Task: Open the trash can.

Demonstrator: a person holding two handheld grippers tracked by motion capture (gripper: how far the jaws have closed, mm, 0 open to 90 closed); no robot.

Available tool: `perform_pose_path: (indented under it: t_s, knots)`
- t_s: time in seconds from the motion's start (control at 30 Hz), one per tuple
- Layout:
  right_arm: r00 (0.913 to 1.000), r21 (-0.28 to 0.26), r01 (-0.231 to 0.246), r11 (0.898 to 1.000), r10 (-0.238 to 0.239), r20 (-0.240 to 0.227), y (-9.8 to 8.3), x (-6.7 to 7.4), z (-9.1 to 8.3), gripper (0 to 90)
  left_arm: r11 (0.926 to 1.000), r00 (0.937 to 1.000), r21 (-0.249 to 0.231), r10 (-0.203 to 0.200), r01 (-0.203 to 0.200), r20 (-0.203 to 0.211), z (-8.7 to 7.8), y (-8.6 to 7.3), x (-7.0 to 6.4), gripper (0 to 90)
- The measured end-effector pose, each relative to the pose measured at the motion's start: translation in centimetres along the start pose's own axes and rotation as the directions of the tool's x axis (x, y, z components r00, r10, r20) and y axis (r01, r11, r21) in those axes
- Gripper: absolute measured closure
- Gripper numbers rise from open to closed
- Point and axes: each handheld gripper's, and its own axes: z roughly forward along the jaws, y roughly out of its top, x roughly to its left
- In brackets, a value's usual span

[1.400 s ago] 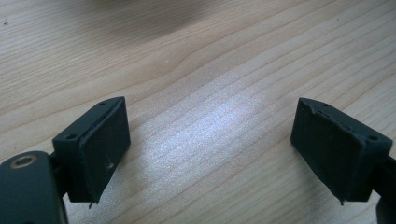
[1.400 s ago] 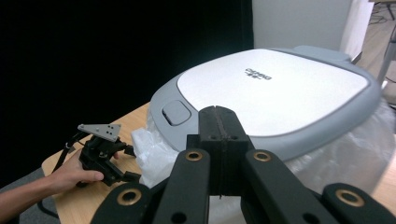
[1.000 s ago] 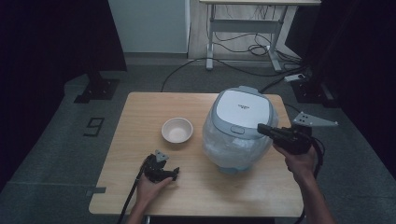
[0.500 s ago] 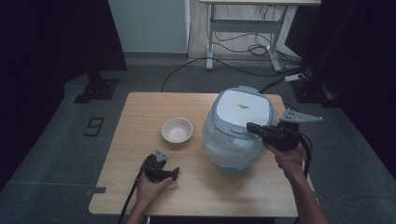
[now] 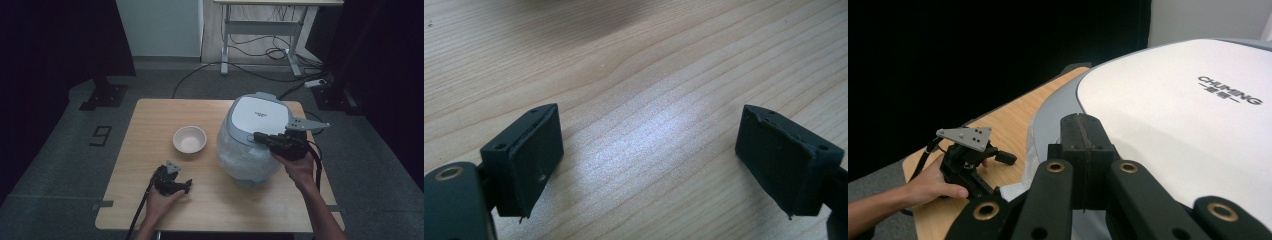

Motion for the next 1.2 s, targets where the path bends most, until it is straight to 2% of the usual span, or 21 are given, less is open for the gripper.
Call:
perform_pose_path:
  t_s: [0.5, 0.67, 0.8, 0.83, 0.9, 1.07, 1.13, 1.2]
  knots:
    - [0.9998, -0.007, -0.003, 1.000, 0.003, -0.018, -0.3, 0.0, 0.2, 90.0, 1.0000, 1.0000, 0.000, 0.003, -0.003, 0.001, -0.1, -0.1, 0.0, 11.6]
    - [0.9994, -0.005, -0.018, 1.000, 0.018, -0.029, -0.3, -0.2, 0.1, 90.0, 1.0000, 1.0000, 0.000, 0.003, -0.003, 0.001, -0.1, -0.1, 0.0, 11.7]
    - [0.9999, -0.003, 0.008, 1.000, -0.008, 0.013, -0.2, 0.0, -0.5, 90.0, 1.0000, 1.0000, -0.001, 0.002, -0.002, 0.001, -0.1, -0.1, 0.0, 11.8]
    - [0.9999, -0.019, 0.007, 1.000, -0.007, 0.013, -0.2, -0.1, -0.9, 90.0, 1.0000, 1.0000, -0.001, 0.002, -0.002, 0.001, -0.1, -0.1, 0.0, 11.8]
    - [0.9998, -0.046, 0.001, 0.999, 0.000, 0.022, -0.3, -0.2, -1.8, 89.3, 1.0000, 1.0000, -0.001, 0.003, -0.003, 0.001, -0.1, -0.1, 0.0, 11.8]
    - [0.9954, -0.077, 0.016, 0.997, -0.008, 0.096, -1.6, -1.0, -4.5, 83.7, 1.0000, 1.0000, -0.001, 0.002, -0.002, 0.001, -0.1, -0.1, 0.0, 11.8]
    - [0.9924, -0.092, 0.019, 0.996, -0.008, 0.123, -2.4, -1.4, -5.5, 78.0, 1.0000, 1.0000, -0.001, 0.002, -0.002, 0.001, -0.1, -0.1, 0.0, 11.8]
    - [0.9855, -0.112, 0.041, 0.993, -0.022, 0.168, -3.4, -1.6, -6.4, 65.8, 1.0000, 1.0000, -0.001, 0.002, -0.002, 0.001, -0.1, -0.1, 0.0, 11.8]
